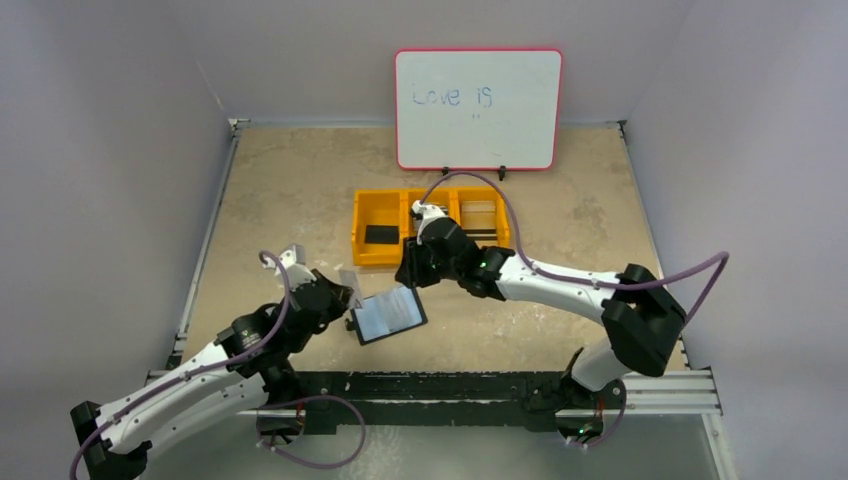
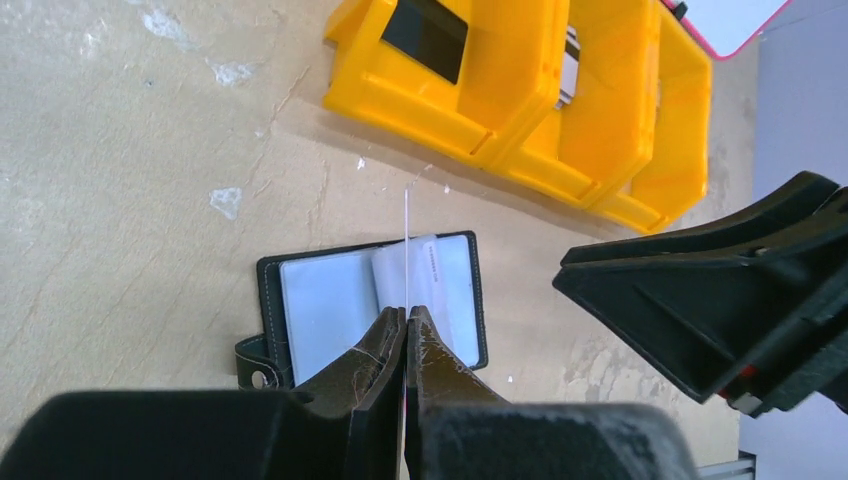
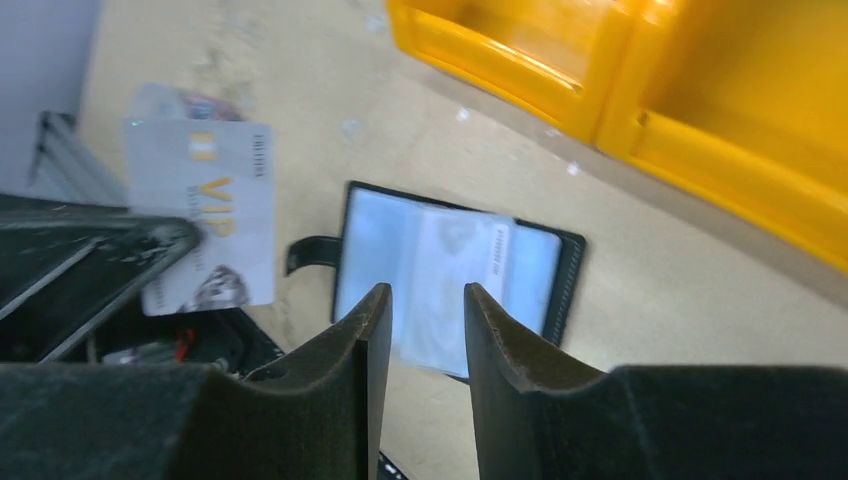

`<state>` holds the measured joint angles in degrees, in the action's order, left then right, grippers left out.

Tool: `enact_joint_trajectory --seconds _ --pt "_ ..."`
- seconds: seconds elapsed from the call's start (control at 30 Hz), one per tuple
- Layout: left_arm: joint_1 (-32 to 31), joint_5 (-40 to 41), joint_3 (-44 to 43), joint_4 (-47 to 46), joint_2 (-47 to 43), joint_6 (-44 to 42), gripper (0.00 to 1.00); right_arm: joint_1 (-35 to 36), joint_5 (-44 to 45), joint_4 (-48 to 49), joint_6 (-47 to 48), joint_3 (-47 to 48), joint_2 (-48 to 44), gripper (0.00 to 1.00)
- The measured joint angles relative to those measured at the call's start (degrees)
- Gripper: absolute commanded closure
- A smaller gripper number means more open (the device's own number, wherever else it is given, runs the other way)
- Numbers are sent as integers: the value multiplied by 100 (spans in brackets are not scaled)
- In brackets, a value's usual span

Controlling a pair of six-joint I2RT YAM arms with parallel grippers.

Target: Take the credit cards out of the card holder

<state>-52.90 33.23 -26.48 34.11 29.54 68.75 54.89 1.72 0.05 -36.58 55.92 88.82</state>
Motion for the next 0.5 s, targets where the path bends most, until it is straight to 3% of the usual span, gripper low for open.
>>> enact_joint_trajectory --seconds 0.13,0.3,0.5 --pt "0 133 -76 26 -164 -59 100 -26 -667 654 210 -83 -109 73" --pt "0 339 -201 120 -356 -90 100 90 -1742 1346 343 -22 879 78" --pt "0 555 -376 205 -501 -92 100 199 -1878 1088 328 33 1746 82"
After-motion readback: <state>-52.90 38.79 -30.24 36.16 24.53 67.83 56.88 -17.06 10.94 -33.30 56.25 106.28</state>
